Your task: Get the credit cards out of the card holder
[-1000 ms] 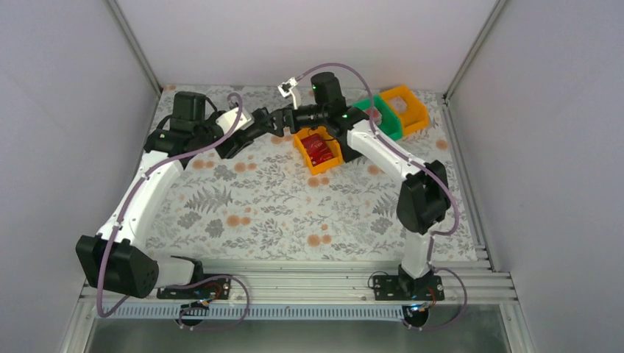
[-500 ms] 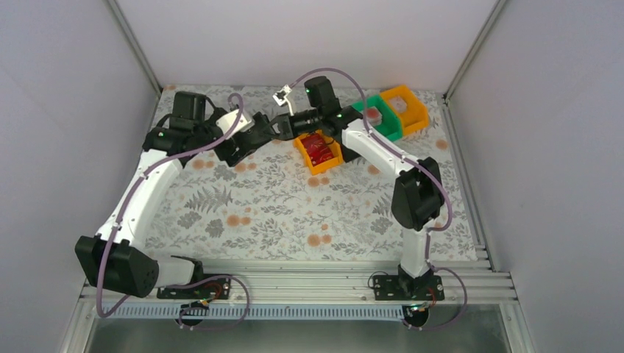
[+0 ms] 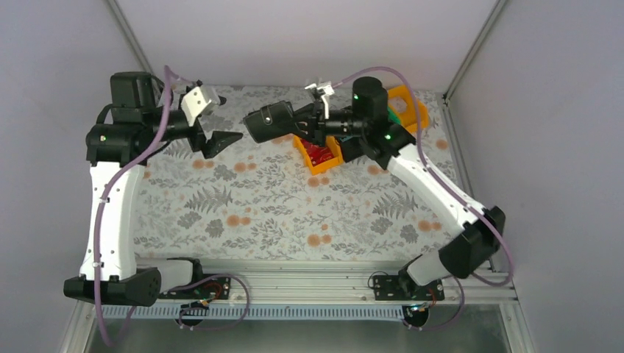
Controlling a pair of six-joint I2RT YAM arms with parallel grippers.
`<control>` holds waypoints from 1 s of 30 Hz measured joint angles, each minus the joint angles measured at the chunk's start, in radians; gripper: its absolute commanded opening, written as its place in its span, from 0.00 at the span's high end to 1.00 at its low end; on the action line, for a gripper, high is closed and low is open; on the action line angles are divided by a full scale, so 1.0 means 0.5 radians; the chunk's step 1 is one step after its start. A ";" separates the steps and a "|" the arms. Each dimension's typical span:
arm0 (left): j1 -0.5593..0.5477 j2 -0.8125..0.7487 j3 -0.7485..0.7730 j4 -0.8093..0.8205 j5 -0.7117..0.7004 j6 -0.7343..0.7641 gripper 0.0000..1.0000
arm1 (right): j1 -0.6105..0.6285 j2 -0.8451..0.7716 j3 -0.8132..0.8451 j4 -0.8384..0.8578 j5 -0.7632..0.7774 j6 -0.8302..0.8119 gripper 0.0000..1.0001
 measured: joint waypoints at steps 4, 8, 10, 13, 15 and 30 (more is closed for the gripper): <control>0.005 0.024 0.121 -0.029 0.350 -0.066 0.00 | 0.021 -0.197 -0.175 0.312 0.106 0.089 0.96; -0.002 0.004 0.021 0.061 0.713 -0.228 0.02 | 0.089 -0.210 -0.204 0.502 0.189 0.131 0.96; -0.016 -0.005 -0.060 0.152 0.750 -0.352 0.08 | 0.120 -0.211 -0.214 0.578 0.206 0.146 0.96; -0.046 -0.007 -0.148 0.270 0.738 -0.495 0.23 | 0.144 -0.220 -0.233 0.671 0.213 0.162 0.96; -0.058 -0.005 -0.169 0.326 0.732 -0.564 0.36 | 0.153 -0.230 -0.249 0.719 0.212 0.175 0.96; -0.211 -0.005 -0.139 0.451 0.761 -0.713 0.98 | 0.175 -0.269 -0.245 0.748 0.157 0.092 0.78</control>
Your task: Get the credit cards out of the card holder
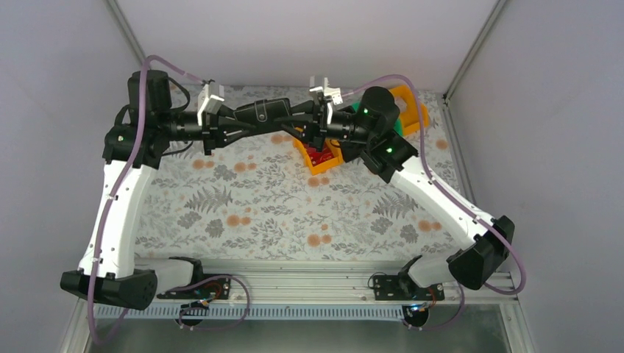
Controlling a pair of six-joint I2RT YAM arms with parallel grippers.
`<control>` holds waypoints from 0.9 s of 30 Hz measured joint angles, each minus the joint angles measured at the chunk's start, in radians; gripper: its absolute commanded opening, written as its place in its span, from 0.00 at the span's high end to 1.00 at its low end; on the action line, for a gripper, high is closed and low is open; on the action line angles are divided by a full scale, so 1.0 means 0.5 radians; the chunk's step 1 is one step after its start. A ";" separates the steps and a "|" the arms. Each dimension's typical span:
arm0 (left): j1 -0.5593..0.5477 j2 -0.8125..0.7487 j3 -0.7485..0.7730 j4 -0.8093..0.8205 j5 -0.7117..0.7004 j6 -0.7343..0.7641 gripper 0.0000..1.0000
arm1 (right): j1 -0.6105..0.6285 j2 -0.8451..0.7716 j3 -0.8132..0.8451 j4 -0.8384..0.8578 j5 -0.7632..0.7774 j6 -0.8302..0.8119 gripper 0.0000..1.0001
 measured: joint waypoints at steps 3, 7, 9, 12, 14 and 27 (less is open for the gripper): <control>-0.015 -0.002 0.027 -0.062 -0.073 0.063 0.98 | 0.003 -0.007 0.060 -0.175 0.011 -0.109 0.03; -0.034 -0.016 0.033 -0.183 -0.401 0.266 0.98 | 0.012 0.027 0.263 -0.643 0.053 -0.355 0.01; -0.044 -0.017 0.032 -0.266 -0.607 0.417 0.98 | 0.014 0.044 0.410 -0.887 0.142 -0.506 0.01; -0.089 -0.027 0.022 -0.414 -0.891 0.649 0.98 | 0.014 0.047 0.582 -1.165 0.268 -0.709 0.01; -0.113 -0.027 0.022 -0.524 -0.986 0.787 0.98 | 0.015 0.089 0.724 -1.336 0.285 -0.829 0.01; -0.172 -0.026 0.030 -0.787 -1.022 1.033 0.98 | 0.206 0.689 1.248 -1.903 0.242 -1.122 0.05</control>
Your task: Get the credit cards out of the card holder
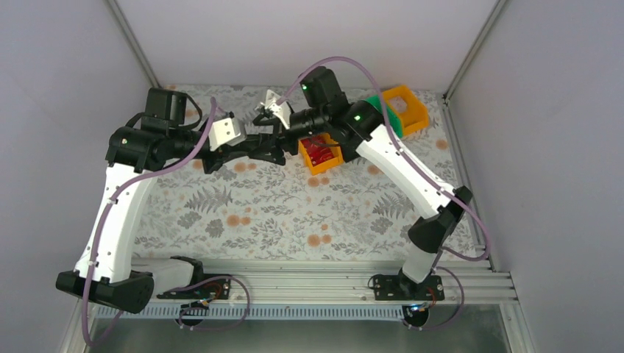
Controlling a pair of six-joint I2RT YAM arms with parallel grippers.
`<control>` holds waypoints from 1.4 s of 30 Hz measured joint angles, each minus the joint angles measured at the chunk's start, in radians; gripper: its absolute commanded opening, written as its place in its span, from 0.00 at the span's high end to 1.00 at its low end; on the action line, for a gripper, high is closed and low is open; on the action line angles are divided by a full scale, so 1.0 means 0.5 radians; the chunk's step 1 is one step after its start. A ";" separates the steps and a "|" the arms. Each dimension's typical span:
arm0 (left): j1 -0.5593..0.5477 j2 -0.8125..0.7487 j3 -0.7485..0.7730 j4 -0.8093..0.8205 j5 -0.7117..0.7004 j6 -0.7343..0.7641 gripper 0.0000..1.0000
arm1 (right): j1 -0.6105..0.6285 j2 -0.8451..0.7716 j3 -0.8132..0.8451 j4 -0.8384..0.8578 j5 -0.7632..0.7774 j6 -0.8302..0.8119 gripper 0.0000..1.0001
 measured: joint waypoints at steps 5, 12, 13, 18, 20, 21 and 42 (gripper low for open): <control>-0.008 0.000 0.000 -0.024 -0.008 0.021 0.98 | 0.022 0.053 0.000 -0.084 0.038 -0.035 0.68; -0.010 0.008 0.001 -0.082 -0.010 0.039 0.61 | 0.038 -0.033 -0.157 -0.043 0.008 -0.117 0.96; -0.016 0.013 0.004 -0.087 0.005 0.031 0.38 | 0.039 -0.067 -0.208 -0.005 0.013 -0.110 0.96; 0.004 0.039 0.131 0.076 0.011 -0.185 0.16 | -0.029 -0.352 -0.555 0.303 0.029 0.198 0.96; 0.032 0.033 0.191 0.172 0.025 -0.278 0.16 | -0.075 -0.494 -0.701 0.542 0.047 0.394 0.96; 0.043 0.031 0.223 0.213 0.046 -0.323 0.16 | -0.092 -0.576 -0.787 0.703 0.061 0.519 0.96; -0.007 0.135 0.411 1.014 0.876 -1.303 0.58 | 0.045 -0.839 -1.249 2.291 0.403 1.499 0.96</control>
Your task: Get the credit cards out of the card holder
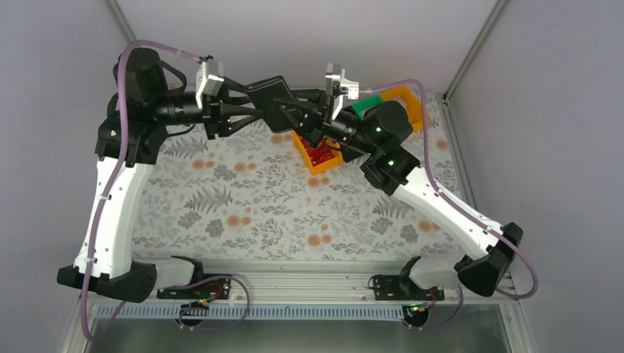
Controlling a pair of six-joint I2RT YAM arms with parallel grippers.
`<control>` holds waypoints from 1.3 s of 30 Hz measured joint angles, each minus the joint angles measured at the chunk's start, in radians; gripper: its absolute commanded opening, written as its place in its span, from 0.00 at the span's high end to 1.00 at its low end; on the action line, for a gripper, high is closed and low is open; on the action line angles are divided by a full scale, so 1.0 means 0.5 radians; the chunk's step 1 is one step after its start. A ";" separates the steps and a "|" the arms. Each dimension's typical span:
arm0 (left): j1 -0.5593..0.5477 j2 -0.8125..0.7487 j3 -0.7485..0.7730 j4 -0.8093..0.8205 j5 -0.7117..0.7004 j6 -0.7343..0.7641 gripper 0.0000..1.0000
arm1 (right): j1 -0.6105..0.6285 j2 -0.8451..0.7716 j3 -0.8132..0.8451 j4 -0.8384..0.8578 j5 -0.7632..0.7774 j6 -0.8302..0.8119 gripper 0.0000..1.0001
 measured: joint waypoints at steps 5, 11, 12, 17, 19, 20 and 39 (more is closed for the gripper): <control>-0.018 0.008 -0.029 0.053 0.029 -0.065 0.67 | 0.014 0.075 0.042 0.004 0.009 0.008 0.96; -0.020 0.000 -0.069 0.068 0.082 -0.100 0.98 | 0.018 0.126 0.091 -0.037 -0.038 -0.008 0.91; -0.018 -0.006 -0.071 0.066 0.087 -0.097 0.98 | 0.018 0.126 0.103 -0.057 -0.046 -0.018 0.71; -0.029 -0.063 -0.089 0.010 -0.045 -0.095 0.98 | 0.034 0.128 0.326 -0.473 0.149 -0.189 0.06; -0.039 -0.087 -0.124 -0.018 -0.181 -0.109 0.98 | 0.034 0.117 0.454 -0.692 0.360 -0.310 0.12; -0.039 -0.094 -0.146 -0.031 -0.274 -0.116 0.98 | 0.034 0.104 0.497 -0.778 0.462 -0.365 0.18; 0.014 -0.079 -0.310 -0.076 -0.923 -0.266 0.98 | 0.339 0.574 0.950 -1.675 1.347 -0.871 0.53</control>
